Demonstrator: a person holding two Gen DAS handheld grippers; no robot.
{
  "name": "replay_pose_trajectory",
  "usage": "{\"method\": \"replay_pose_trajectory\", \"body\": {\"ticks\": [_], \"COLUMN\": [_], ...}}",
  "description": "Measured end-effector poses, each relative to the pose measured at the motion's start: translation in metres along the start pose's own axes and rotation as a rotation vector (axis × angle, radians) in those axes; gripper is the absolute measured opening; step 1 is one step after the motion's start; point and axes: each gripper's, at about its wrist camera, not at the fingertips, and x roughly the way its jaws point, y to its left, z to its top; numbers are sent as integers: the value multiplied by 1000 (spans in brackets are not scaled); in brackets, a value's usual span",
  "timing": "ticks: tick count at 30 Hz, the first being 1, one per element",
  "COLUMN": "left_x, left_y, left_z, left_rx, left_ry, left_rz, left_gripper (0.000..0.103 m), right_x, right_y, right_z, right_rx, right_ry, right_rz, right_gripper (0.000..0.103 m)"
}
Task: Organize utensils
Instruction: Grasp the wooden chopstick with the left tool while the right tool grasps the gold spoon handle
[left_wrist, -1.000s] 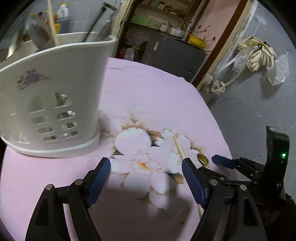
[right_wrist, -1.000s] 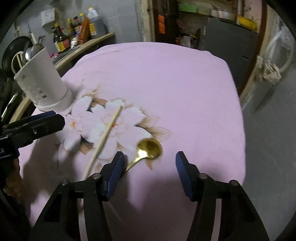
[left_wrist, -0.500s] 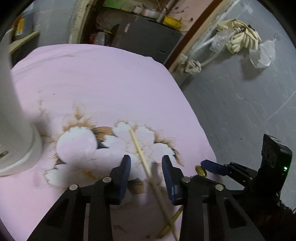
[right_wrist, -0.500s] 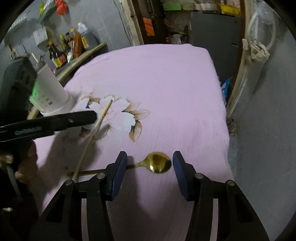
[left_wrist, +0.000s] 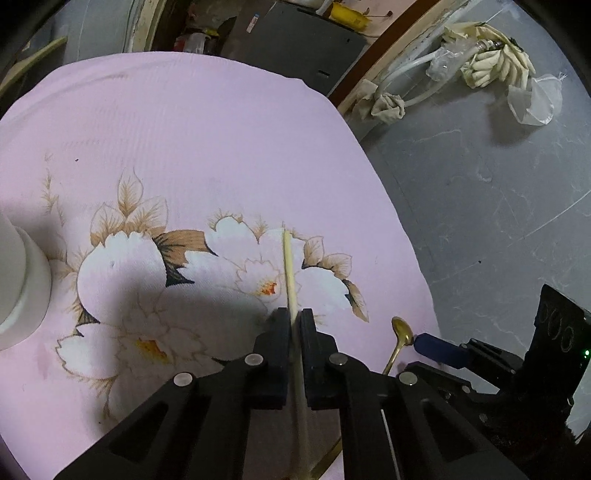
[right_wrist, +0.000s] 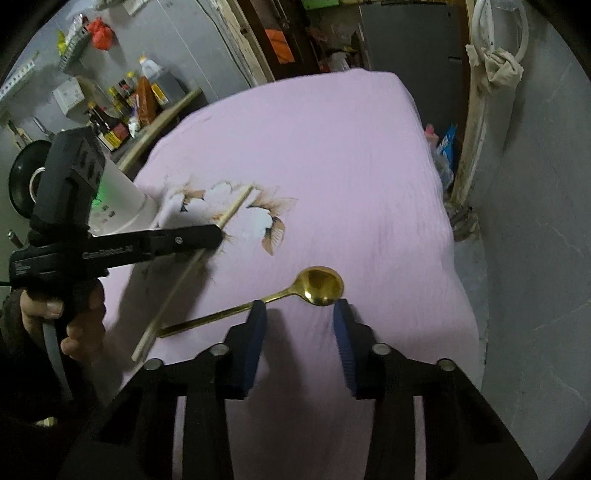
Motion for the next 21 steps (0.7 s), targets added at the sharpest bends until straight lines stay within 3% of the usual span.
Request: {"method": "replay_pose_trajectory", "body": {"ticks": [6,12,21], "left_x": [-7,-26,-35], "left_y": [0,18,27], "left_z": [-7,-18,-22], "left_rx": [5,-57,-60], "left_ry": [-26,-40,-11], "left_rz": [61,91,81], "left_gripper": [6,6,6], "right_x": [12,30,40], "right_y": [-2,-3,16], "right_z": [10,21,32], "right_rx": [37,126,79], "right_ry": [0,-7,61], "right_rz": [57,153,110], "right_gripper": [28,28,28]}}
